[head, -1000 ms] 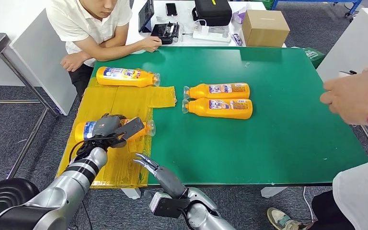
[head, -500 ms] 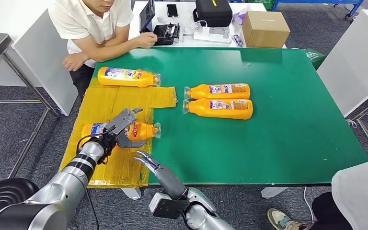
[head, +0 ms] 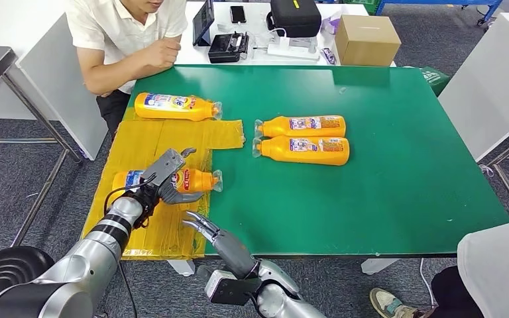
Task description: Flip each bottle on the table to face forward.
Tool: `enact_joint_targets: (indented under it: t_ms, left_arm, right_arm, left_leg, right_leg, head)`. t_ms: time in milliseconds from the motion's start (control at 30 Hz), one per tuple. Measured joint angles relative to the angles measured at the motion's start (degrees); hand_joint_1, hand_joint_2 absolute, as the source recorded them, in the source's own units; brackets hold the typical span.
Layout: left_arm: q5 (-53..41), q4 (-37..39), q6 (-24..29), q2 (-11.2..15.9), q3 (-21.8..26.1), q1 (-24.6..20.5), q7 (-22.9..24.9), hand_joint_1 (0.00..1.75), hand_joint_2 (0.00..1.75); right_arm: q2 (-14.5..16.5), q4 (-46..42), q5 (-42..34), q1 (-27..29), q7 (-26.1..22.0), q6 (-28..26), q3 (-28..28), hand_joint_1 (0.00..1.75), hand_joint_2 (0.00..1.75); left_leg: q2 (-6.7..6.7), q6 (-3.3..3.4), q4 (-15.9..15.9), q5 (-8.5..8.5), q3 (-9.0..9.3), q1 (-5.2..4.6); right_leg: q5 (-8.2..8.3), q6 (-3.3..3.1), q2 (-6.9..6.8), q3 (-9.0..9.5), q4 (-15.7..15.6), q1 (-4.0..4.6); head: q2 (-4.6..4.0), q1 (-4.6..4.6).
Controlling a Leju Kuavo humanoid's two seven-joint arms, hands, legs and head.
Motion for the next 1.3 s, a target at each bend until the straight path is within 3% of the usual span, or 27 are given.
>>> enact_joint_targets:
  t_ms: [100, 167, 300, 433, 533, 733, 1000, 1300]
  left_arm:
    - [4.82, -1.85, 1.19, -0.53, 0.28, 2.27, -4.59, 0.0, 1.75]
    - [10.59, -5.83, 4.36, -1.48, 0.44, 5.45, -6.57, 0.0, 1.75]
    - [30.04, -19.46, 12.18, -2.66, -0.05, 13.23, -5.33, 0.0, 1.75]
    - [56.6, -36.56, 18.78, -2.48, -0.46, 20.65, -1.2, 0.0, 1.75]
    - [64.63, -46.58, 20.06, -1.75, -0.47, 26.35, 1.28, 0.0, 1.75]
    - [59.57, -57.94, 19.0, 0.16, -4.38, 34.52, -0.38, 0.0, 1.75]
    - [54.24, -65.92, 22.15, 0.44, -7.66, 38.32, -3.36, 0.0, 1.75]
    - [48.71, -67.81, 24.61, 0.44, -11.59, 39.1, -5.03, 0.0, 1.75]
  right_arm:
    - [-0.36, 0.0, -0.72, 0.0, 0.0, -1.48, 0.52, 0.0, 0.0]
    - [-0.68, 0.0, -0.87, 0.05, 0.0, -2.82, 0.69, 0.0, 0.0]
    - [-1.84, 0.0, 1.35, 0.31, 0.37, -5.64, 0.04, 0.0, 1.75]
    - [-5.52, -0.03, 12.42, 0.05, 8.06, -16.92, -4.33, 0.0, 1.75]
    - [-9.83, -0.54, 16.88, -0.66, 11.57, -22.33, -10.73, 0.0, 1.75]
    - [-14.87, -4.08, 23.45, 0.44, 12.29, -21.09, -21.79, 0.0, 1.75]
    - [-18.72, -3.68, 31.74, -0.94, 18.88, -20.06, -27.94, 0.0, 1.75]
    - [-22.49, 12.11, 37.03, -12.48, 22.99, -15.66, -32.17, 0.0, 1.75]
  left_leg:
    - [-0.01, -0.01, 0.0, 0.01, -0.02, -0.01]
    - [0.08, -0.01, 0.01, 0.01, -0.06, -0.05]
    - [0.21, 0.0, 0.01, 0.01, -0.29, -0.09]
    - [0.11, 0.0, 0.02, 0.0, -0.41, -0.1]
    - [-0.08, 0.02, 0.03, 0.01, -0.49, -0.13]
    - [-0.06, 0.06, 0.04, -0.02, -0.58, -0.19]
    - [-0.05, 0.07, 0.04, 0.0, -0.61, -0.16]
    - [-0.02, 0.14, 0.06, 0.05, -0.63, -0.2]
  right_leg:
    - [0.0, 0.0, 0.0, -0.02, 0.0, -0.01]
    - [0.0, 0.01, 0.02, -0.09, 0.0, -0.05]
    - [0.02, 0.02, 0.05, -0.35, 0.0, -0.09]
    - [0.01, 0.04, 0.03, -0.43, 0.0, -0.1]
    - [0.0, 0.06, -0.02, -0.44, -0.01, -0.14]
    - [0.04, 0.12, -0.01, -0.57, -0.05, -0.18]
    - [0.05, 0.12, -0.01, -0.59, -0.04, -0.15]
    - [0.15, 0.26, 0.01, -0.59, -0.04, -0.19]
  head:
    - [0.0, 0.02]
    - [0.0, 0.01]
    - [0.0, 0.02]
    - [0.0, -0.03]
    - [0.0, 0.03]
    - [0.0, -0.01]
    - [0.0, -0.02]
    - [0.0, -0.01]
